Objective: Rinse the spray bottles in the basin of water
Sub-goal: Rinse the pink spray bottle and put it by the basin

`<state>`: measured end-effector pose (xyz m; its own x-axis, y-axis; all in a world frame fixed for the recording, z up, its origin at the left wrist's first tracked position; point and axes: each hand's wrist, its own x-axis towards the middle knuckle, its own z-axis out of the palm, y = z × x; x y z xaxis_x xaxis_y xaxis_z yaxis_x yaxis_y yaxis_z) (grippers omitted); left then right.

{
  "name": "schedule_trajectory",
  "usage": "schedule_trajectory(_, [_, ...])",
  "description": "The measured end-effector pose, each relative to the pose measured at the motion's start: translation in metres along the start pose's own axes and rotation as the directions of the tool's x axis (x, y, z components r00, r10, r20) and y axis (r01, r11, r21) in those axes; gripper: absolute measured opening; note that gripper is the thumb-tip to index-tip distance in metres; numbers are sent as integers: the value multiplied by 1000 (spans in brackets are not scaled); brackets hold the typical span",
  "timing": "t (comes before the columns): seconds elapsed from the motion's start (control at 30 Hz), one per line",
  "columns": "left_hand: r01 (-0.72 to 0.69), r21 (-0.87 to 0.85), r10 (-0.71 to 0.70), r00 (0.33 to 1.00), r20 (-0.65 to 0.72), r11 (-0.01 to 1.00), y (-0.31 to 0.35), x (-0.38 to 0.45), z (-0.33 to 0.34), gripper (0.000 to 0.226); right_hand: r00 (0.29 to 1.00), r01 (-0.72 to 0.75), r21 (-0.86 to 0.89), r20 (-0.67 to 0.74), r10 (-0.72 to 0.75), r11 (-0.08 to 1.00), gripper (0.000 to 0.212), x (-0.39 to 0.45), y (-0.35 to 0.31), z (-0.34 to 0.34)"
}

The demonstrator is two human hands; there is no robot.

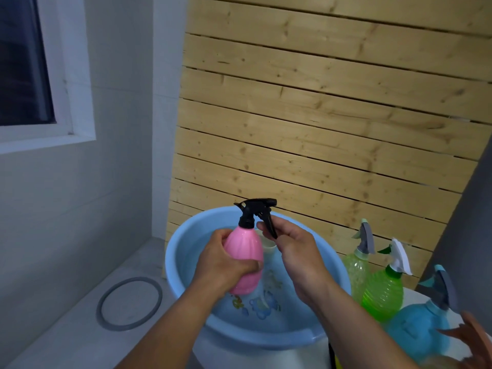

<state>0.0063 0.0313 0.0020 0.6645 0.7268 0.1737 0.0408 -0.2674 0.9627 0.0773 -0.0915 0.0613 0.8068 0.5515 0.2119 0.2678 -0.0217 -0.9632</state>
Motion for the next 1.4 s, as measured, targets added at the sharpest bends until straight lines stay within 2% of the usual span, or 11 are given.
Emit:
schedule_trajectory(0.13, [14,-31,-13,1000,23,999,1,-1,-1,82,996,70,16,55,-71,997,55,-3,3,0])
schedule_trajectory(0.3, [1,-100,11,992,126,995,5,-3,-3,77,985,-6,157,173,-22,988,22,12,2,-10])
schedule_trajectory(0.4, [-17,-116,43,972,230,993,9,-7,-3,72,944,-29,91,330,-3,995,31,21,4,-18])
schedule_trajectory(0.5, [-21,-122,58,950,308,992,10,-8,-2,68,920,-38,5,390,33,999,36,25,3,-21])
schedule_trajectory(0.6, [-37,-121,75,944,321,992,10,-8,-2,75,934,-37,-18,356,41,999,28,28,3,-25])
schedule_trajectory(0.77, [-109,-67,123,955,270,992,6,-7,-3,72,985,3,-135,171,20,991,4,23,7,-15])
schedule_trajectory(0.93, [-150,-57,159,957,243,987,6,-5,-2,79,999,29,-222,47,-19,975,12,19,4,-8])
schedule_trajectory(1.0, [-155,-88,174,947,270,984,8,-6,-2,79,996,59,-220,80,-43,974,14,18,-3,-13])
schedule_trajectory(1.1, [-155,-134,192,919,343,979,16,-7,-2,75,968,97,-163,247,-55,982,14,18,-20,-28])
schedule_trajectory(1.23, [-95,-203,192,824,534,974,31,-10,-1,59,903,65,-158,430,10,985,22,15,-41,-56])
schedule_trajectory(1.4, [-22,-237,167,771,614,971,48,-10,11,44,956,134,-208,285,-71,969,12,5,-49,-67])
